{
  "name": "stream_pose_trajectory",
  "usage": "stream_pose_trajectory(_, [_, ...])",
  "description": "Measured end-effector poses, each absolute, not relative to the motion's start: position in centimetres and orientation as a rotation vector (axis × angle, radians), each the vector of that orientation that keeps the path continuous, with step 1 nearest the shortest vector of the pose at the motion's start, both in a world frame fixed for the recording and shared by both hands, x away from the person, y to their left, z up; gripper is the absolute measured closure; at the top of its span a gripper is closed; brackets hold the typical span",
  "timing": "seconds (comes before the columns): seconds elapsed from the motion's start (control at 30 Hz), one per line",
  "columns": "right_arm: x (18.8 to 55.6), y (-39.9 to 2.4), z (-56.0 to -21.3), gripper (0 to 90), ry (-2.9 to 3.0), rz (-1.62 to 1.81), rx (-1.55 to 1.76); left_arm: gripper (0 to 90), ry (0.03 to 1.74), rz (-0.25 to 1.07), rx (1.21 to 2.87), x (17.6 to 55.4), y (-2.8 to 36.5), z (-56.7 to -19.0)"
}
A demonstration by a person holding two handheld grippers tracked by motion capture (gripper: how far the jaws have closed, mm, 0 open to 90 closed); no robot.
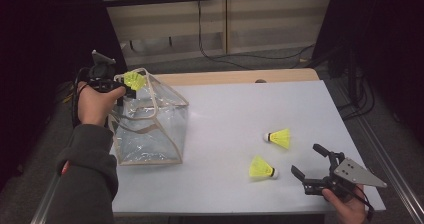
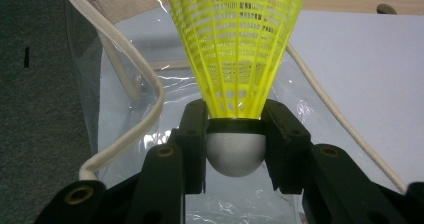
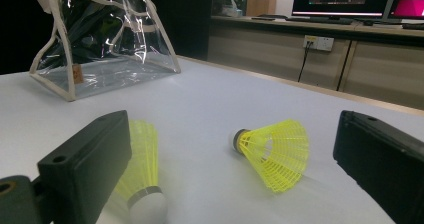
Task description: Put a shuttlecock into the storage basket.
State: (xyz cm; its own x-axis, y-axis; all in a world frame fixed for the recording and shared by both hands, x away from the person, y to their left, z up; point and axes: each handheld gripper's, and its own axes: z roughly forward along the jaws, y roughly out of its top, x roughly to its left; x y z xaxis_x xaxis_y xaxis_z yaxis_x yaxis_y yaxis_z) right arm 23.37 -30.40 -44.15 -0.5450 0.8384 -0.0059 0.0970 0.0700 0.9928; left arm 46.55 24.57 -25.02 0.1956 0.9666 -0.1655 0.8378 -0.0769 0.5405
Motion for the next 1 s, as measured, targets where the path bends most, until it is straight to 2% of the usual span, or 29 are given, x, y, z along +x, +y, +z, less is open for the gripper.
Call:
stream_pose_trajectory(0.63, [23.35,-30.33,-44.14,1.8,1.732,1.533,0.934,64.3,1.706,0.329,1.946,47.0,24.2,-25.93])
stream_pose_trajectory(1.0, [23.35,-30.3,-44.15,1.8,1.736,1.533,0.929,58.8,1.691,0.338,1.955,46.9,24.18,-25.75])
